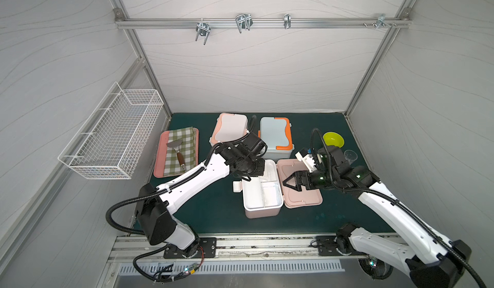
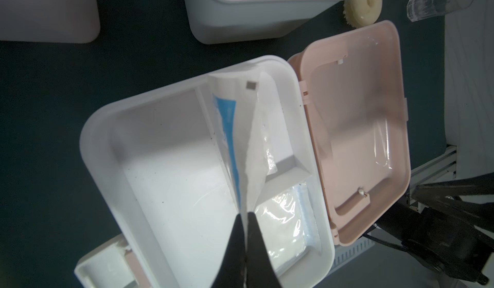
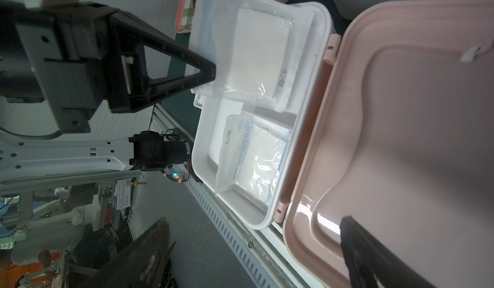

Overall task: Open first aid kits and take out gauze
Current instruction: Pick up the gauze from the first aid kit, then place the gauze at the center of the board.

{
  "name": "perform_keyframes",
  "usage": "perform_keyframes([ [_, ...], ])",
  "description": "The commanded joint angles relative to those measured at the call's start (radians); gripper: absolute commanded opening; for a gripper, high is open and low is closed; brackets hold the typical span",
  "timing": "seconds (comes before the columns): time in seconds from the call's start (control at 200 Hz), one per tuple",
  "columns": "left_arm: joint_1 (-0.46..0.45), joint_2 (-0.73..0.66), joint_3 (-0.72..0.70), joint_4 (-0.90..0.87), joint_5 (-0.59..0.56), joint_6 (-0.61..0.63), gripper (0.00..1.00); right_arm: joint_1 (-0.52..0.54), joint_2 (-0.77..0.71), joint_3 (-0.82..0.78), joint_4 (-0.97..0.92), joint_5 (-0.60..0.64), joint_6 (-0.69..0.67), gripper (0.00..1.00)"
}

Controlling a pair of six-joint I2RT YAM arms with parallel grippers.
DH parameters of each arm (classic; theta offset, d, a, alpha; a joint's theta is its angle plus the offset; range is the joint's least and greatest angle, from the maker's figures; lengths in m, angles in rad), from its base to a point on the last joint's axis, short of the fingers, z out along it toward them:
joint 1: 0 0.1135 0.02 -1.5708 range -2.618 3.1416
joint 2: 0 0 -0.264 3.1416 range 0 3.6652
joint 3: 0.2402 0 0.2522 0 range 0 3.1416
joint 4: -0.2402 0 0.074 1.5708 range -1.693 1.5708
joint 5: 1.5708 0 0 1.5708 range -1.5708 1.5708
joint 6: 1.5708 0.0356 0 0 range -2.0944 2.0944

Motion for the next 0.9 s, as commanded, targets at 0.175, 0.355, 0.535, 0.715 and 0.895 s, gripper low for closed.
perform_keyframes([
  [0.175, 0.145, -0.298, -0.141, 0.0, -0.083, -0.062, 0.0, 0.033, 0.0, 0.052, -0.04, -0.001, -0.045, 0.99],
  [0.355, 0.332, -0.448, -0.265, -0.012, -0.049, -0.054, 0.0, 0.077, 0.018, 0.067, -0.043, 0.013, -0.061, 0.99],
  [0.535, 0.505, -0.534, -0.431, 0.059, 0.025, -0.099, 0.0, 0.098, 0.044, 0.079, -0.043, 0.023, -0.061, 0.99],
  [0.715, 0.616, -0.546, -0.563, 0.134, 0.048, -0.196, 0.0, 0.103, 0.056, 0.089, -0.049, 0.034, -0.061, 0.99],
  [0.895, 0.721, -0.569, -0.669, 0.184, 0.031, -0.26, 0.0, 0.11, 0.065, 0.08, -0.043, 0.031, -0.052, 0.99],
])
